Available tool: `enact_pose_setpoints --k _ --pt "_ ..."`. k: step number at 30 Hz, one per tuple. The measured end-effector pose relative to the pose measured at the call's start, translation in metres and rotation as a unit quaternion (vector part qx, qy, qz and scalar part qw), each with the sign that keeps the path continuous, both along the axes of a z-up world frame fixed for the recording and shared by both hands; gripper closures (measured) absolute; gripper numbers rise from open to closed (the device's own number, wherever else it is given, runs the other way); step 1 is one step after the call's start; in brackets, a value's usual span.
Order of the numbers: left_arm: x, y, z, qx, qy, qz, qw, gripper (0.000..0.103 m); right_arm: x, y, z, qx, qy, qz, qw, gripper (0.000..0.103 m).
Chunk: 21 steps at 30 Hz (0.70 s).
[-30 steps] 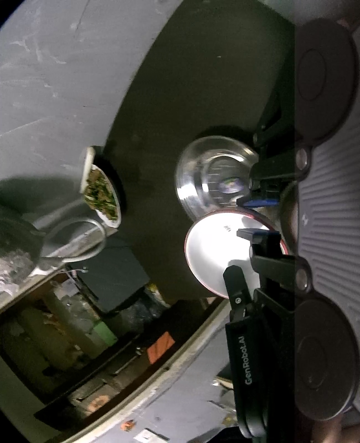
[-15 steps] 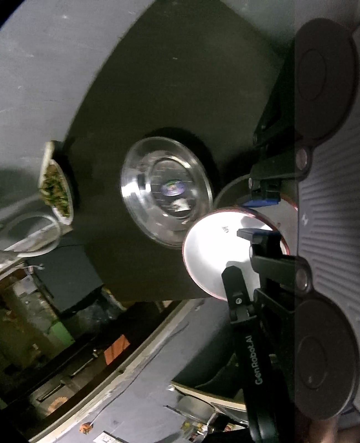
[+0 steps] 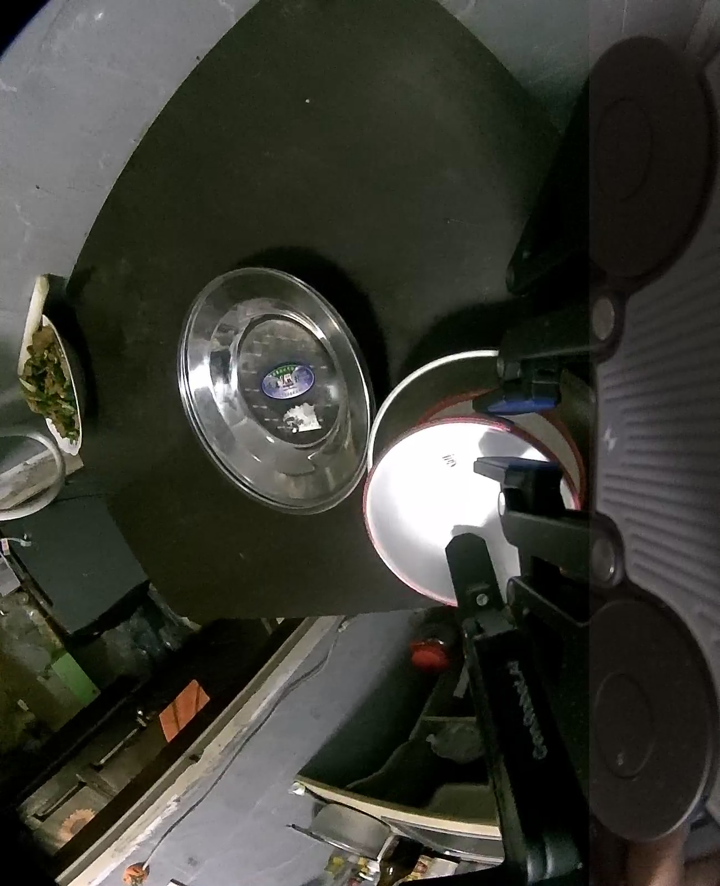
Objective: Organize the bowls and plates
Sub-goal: 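Lift the second white bowl with both tools and carry it over the stack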
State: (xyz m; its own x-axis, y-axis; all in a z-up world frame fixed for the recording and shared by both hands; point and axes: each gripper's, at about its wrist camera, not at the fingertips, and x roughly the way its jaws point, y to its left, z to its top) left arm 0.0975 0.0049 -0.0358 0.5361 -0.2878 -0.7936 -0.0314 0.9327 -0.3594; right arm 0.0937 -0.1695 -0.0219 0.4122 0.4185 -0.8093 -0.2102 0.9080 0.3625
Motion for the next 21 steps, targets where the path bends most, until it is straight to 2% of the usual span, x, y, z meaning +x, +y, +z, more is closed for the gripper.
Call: enact_pose_setpoints --k 21 --pt "0.004 -0.005 -0.005 0.027 0.022 -0.001 0.9994 0.093 0.005 0.012 0.001 -0.022 0.012 0.033 0.999 0.084"
